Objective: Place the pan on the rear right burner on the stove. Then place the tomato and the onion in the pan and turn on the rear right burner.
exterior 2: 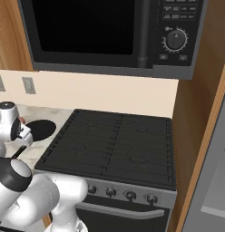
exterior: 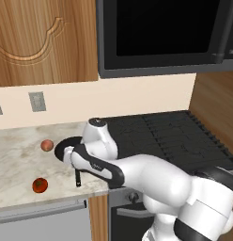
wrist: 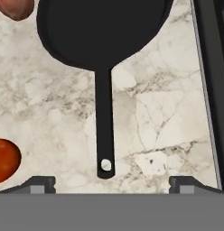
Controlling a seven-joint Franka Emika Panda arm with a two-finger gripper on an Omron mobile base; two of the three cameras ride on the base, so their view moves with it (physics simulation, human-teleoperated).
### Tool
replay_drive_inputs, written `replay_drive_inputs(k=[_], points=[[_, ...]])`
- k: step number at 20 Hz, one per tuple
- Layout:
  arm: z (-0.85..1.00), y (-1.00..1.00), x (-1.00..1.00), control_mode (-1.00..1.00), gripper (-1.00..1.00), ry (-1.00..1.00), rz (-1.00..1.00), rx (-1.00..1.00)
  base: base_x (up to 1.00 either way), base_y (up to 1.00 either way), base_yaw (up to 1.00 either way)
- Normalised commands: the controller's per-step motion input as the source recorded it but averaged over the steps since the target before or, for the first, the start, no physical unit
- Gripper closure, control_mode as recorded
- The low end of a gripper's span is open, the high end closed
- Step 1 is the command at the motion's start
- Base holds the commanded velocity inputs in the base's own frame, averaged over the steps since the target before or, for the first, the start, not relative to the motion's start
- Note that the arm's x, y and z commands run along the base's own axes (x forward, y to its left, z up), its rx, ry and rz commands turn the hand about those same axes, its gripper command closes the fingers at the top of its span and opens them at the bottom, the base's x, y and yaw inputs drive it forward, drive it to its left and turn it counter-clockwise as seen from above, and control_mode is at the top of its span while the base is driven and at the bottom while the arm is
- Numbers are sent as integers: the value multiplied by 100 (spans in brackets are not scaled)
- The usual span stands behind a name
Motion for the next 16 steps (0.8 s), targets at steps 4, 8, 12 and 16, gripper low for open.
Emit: replay_drive_inputs(k=[4, 8, 12, 16], points=[[-27, 14, 0, -100, -100, 0, 0, 0, 0, 0, 0], [-23, 7, 0, -100, -100, 0, 0, 0, 0, 0, 0], [-22, 3, 1, -100, -100, 0, 0, 0, 0, 0, 0], [-18, 1, 4, -100, -100, 0, 0, 0, 0, 0, 0]])
